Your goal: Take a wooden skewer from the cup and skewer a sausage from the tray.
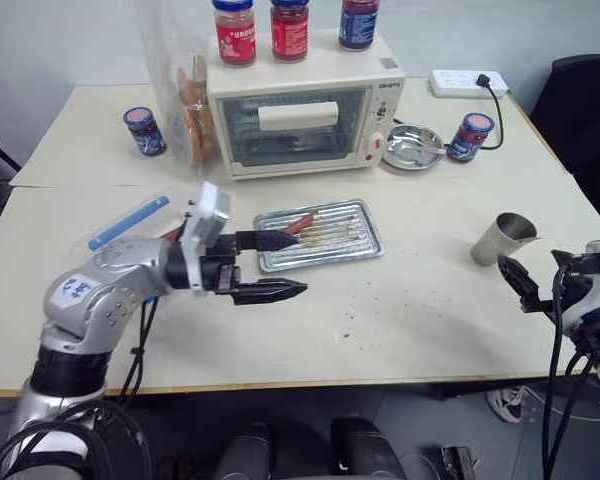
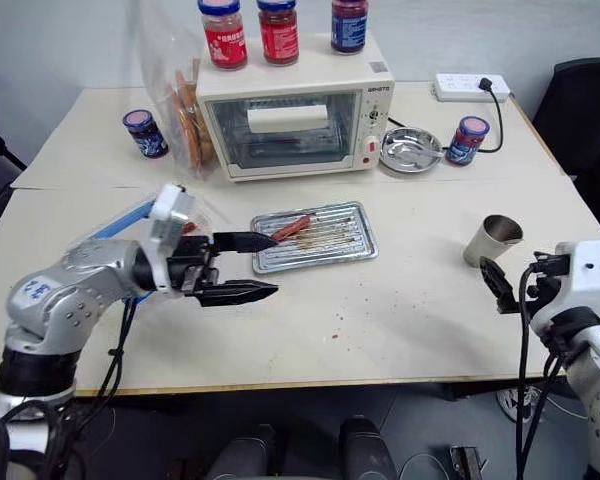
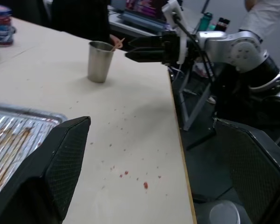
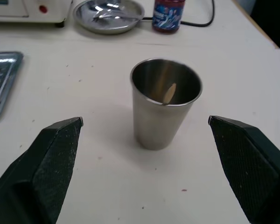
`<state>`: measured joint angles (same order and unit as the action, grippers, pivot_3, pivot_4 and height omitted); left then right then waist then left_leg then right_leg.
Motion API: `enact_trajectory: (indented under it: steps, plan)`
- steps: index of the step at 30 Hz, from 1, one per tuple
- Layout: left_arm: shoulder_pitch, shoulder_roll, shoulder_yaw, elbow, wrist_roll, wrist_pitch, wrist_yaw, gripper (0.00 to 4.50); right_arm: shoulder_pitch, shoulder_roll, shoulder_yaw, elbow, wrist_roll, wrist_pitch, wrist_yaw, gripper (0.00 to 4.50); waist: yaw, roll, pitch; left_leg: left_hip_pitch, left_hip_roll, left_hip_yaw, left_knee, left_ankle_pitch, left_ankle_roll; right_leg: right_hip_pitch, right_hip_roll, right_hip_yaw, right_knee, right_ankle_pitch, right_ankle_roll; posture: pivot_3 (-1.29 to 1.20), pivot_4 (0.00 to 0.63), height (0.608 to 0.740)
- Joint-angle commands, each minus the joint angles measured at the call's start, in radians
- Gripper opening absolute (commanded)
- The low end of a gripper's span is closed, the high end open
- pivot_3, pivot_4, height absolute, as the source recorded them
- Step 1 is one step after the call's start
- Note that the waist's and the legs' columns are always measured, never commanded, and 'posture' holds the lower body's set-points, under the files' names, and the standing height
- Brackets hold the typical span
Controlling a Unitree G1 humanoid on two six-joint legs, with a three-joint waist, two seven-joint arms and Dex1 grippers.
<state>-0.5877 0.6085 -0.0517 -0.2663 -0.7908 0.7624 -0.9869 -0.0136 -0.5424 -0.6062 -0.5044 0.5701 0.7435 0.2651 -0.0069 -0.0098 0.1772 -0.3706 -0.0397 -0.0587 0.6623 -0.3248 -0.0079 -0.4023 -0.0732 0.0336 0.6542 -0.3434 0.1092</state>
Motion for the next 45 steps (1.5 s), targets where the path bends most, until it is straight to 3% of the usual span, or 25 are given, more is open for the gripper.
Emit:
enact_trajectory:
  steps: [1, 6, 11, 15, 19, 22, 29, 32, 45]
  plan:
    - [-0.036, -0.026, -0.033, 0.017, 0.032, -0.036, -0.035, 4.46, -0.047, 0.015, 0.017, -0.004, -0.018, -0.046, -0.037, 4.50, 0.000, 0.000, 0.000, 0.000, 0.000, 0.000, 0.000, 0.000, 0.000, 0.000, 0.000, 0.000, 0.000, 0.000, 0.000, 0.00, 0.150, 0.740]
    - [-0.060, -0.054, -0.051, 0.048, 0.066, -0.060, -0.046, 4.46, -0.106, 0.034, 0.070, 0.068, -0.060, -0.091, -0.063, 4.50, 0.003, 0.000, 0.000, 0.000, 0.000, 0.000, 0.000, 0.000, 0.000, -0.001, 0.000, 0.000, 0.000, 0.000, 0.000, 0.00, 0.150, 0.740]
    - [-0.069, -0.066, -0.049, 0.051, 0.080, -0.067, -0.050, 4.50, -0.133, 0.050, 0.095, 0.147, -0.114, -0.140, -0.091, 3.59, 0.003, 0.000, 0.000, -0.001, 0.000, 0.000, 0.001, 0.000, 0.000, -0.002, 0.000, 0.000, 0.001, 0.000, 0.000, 0.00, 0.150, 0.740]
    - [-0.070, -0.070, -0.045, 0.052, 0.086, -0.068, -0.050, 4.50, -0.137, 0.060, 0.094, 0.165, -0.124, -0.158, -0.098, 2.55, 0.003, 0.000, 0.000, -0.001, 0.000, 0.000, 0.001, 0.000, 0.000, -0.002, 0.000, 0.000, 0.001, 0.000, 0.000, 0.00, 0.150, 0.740]
    - [-0.068, -0.070, -0.040, 0.050, 0.089, -0.068, -0.048, 4.50, -0.124, 0.064, 0.098, 0.166, -0.130, -0.171, -0.093, 2.55, 0.003, 0.000, 0.000, -0.001, 0.000, 0.000, 0.001, 0.000, 0.000, -0.002, 0.000, 0.000, 0.001, 0.000, 0.000, 0.00, 0.150, 0.740]
    - [-0.069, -0.071, -0.038, 0.049, 0.091, -0.069, -0.045, 4.50, -0.124, 0.072, 0.092, 0.171, -0.133, -0.187, -0.100, 2.12, 0.002, 0.000, 0.000, -0.001, 0.000, 0.000, 0.000, 0.000, 0.000, -0.002, 0.000, 0.001, 0.001, 0.000, 0.000, 0.00, 0.150, 0.740]
    - [-0.079, -0.082, -0.038, 0.058, 0.103, -0.079, -0.042, 4.50, -0.138, 0.077, 0.098, 0.178, -0.146, -0.208, -0.105, 0.23, 0.003, 0.000, 0.000, -0.001, 0.000, 0.000, 0.001, 0.000, 0.000, -0.003, 0.000, 0.001, 0.002, 0.000, 0.000, 0.00, 0.150, 0.740]
    - [-0.080, -0.082, -0.035, 0.060, 0.108, -0.084, -0.042, 4.50, -0.151, 0.061, 0.088, 0.157, -0.147, -0.196, -0.115, 0.03, 0.002, 0.000, 0.000, -0.001, 0.000, 0.000, 0.001, 0.000, 0.000, -0.003, 0.000, 0.001, 0.002, 0.000, 0.000, 0.00, 0.150, 0.740]
    - [-0.068, -0.069, 0.009, 0.068, 0.121, -0.088, -0.019, 4.50, -0.244, -0.116, -0.065, -0.017, 0.060, 0.097, -0.111, 0.03, 0.004, 0.000, 0.000, -0.004, 0.000, 0.001, 0.001, 0.000, 0.000, -0.005, 0.000, 0.001, 0.002, 0.000, 0.000, 0.00, 0.150, 0.740]
